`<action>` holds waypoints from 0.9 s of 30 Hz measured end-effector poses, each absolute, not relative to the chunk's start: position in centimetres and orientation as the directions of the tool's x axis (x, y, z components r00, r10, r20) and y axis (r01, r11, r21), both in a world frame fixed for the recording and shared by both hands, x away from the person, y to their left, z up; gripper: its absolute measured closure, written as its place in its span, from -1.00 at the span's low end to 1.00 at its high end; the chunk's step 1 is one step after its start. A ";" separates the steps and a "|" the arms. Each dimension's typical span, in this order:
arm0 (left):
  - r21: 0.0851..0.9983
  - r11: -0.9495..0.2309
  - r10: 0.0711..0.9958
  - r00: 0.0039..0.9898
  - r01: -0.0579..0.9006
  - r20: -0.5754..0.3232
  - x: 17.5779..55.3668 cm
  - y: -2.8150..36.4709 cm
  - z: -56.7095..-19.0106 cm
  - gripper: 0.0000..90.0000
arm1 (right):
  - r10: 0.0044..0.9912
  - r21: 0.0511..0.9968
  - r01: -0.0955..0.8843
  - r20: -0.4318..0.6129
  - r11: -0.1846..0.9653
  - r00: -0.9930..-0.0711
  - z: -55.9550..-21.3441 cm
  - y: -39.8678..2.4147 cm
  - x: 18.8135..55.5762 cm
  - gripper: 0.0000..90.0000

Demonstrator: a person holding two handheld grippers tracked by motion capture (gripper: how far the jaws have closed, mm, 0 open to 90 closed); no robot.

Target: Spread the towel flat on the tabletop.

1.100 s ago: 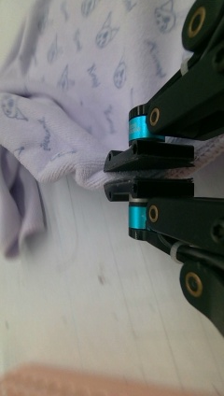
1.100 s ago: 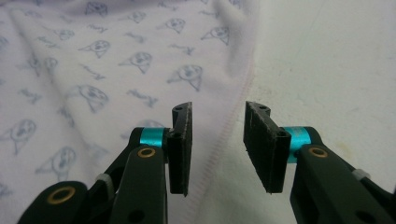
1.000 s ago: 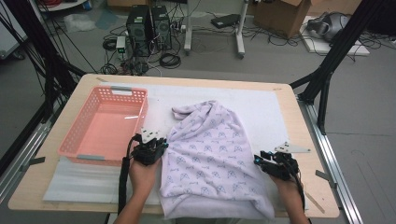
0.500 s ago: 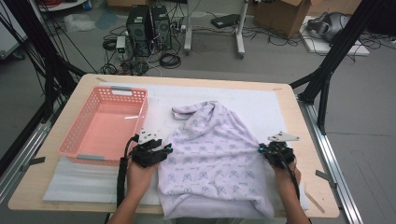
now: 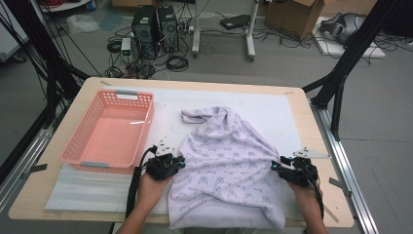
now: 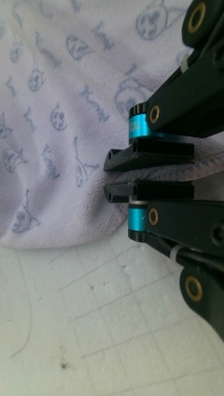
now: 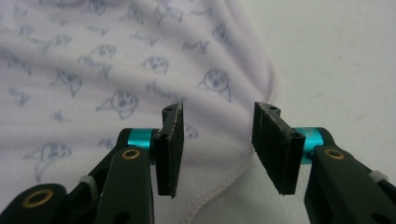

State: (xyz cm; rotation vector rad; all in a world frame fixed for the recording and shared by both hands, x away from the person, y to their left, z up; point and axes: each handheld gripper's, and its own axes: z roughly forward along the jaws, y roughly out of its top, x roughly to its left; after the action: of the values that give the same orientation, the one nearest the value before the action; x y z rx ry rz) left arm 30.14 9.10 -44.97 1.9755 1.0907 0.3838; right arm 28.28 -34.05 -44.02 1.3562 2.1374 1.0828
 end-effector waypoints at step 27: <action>0.854 -0.102 0.849 0.492 0.511 -0.193 33.5 10.5 -43.2 0.03 | 0.929 0.844 0.499 0.001 0.198 -0.369 -43.0 -32.8 31.8 0.26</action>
State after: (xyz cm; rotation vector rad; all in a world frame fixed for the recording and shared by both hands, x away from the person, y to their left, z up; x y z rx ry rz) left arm 33.48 10.47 -43.19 1.7616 1.1529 0.4341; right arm 31.76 -32.76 -43.00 1.3268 1.9544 1.0735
